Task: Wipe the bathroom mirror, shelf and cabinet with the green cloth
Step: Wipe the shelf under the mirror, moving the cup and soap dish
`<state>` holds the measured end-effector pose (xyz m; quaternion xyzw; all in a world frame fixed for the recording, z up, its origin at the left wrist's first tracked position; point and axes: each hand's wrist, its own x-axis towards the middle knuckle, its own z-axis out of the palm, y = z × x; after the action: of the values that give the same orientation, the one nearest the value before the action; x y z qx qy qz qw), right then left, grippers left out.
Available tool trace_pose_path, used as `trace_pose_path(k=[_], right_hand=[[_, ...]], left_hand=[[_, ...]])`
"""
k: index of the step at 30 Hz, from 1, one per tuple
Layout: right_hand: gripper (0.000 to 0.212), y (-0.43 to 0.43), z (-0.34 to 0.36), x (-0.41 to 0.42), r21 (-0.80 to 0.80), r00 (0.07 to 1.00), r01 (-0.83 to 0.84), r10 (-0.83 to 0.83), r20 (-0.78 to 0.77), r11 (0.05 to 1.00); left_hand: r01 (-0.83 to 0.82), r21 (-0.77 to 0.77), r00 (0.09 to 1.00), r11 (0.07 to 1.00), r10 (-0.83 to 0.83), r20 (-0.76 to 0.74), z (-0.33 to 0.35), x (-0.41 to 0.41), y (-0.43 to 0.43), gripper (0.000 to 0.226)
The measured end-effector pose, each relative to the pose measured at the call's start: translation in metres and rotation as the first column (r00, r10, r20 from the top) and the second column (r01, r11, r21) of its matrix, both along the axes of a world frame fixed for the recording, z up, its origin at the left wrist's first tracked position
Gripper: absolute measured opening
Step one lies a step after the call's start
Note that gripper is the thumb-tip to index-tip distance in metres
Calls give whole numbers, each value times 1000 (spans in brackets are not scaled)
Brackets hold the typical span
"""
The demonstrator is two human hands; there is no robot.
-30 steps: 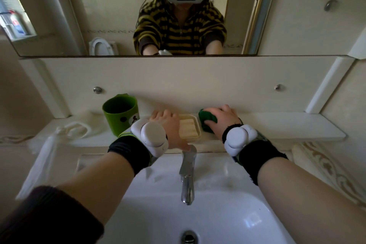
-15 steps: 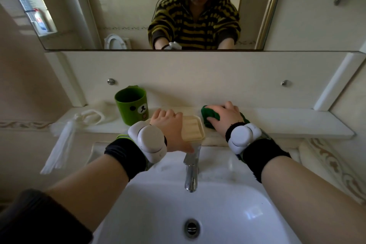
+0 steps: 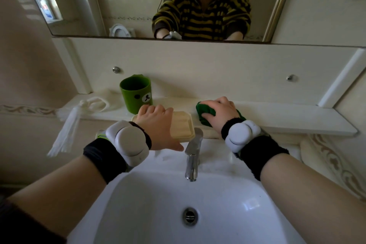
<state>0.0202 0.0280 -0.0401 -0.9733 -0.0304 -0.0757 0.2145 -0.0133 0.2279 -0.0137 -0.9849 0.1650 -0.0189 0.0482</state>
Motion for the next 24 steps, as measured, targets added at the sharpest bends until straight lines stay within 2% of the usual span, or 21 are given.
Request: trace_pose_path(k=[11, 24], right_hand=[[41, 19, 12, 37, -71, 995, 77, -81, -59, 994], [36, 22, 6, 14, -77, 999, 16, -19, -38, 997]], left_hand=[[-37, 0, 999, 999, 37, 5, -5, -14, 26, 108], [-79, 30, 997, 996, 79, -10, -5, -26, 33, 107]])
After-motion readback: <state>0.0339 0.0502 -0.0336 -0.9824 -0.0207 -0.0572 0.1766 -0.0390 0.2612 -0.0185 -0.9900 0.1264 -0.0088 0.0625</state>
